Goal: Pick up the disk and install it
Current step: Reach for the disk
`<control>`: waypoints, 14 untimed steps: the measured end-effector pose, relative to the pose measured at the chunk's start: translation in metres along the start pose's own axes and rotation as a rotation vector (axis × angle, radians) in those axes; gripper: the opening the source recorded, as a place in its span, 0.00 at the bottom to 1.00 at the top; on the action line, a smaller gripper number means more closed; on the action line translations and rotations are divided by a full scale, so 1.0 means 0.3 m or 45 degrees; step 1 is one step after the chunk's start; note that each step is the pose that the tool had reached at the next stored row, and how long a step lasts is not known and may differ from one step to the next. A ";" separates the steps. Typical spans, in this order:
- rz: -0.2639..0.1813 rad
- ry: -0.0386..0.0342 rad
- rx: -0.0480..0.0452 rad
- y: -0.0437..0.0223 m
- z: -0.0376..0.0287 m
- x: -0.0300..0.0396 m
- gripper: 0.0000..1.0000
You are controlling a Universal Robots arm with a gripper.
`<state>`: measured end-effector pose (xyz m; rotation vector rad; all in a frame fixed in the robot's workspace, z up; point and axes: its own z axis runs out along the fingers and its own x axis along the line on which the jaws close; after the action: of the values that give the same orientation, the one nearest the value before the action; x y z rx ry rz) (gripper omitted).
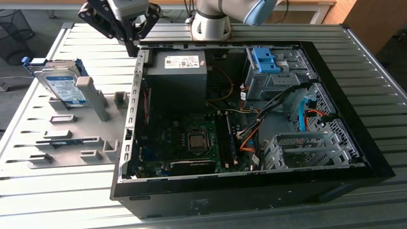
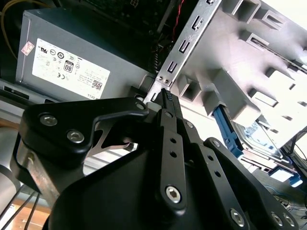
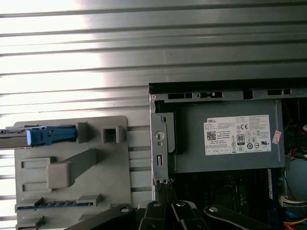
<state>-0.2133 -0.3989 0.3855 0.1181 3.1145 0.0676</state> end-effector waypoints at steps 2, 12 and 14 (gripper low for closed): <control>0.000 0.0000 0.000 0.000 0.000 0.002 0.11; 0.000 0.0000 0.000 -0.001 0.001 0.011 0.11; 0.000 0.0000 0.000 -0.001 0.002 0.012 0.11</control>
<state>-0.2169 -0.3989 0.3850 0.1182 3.1145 0.0676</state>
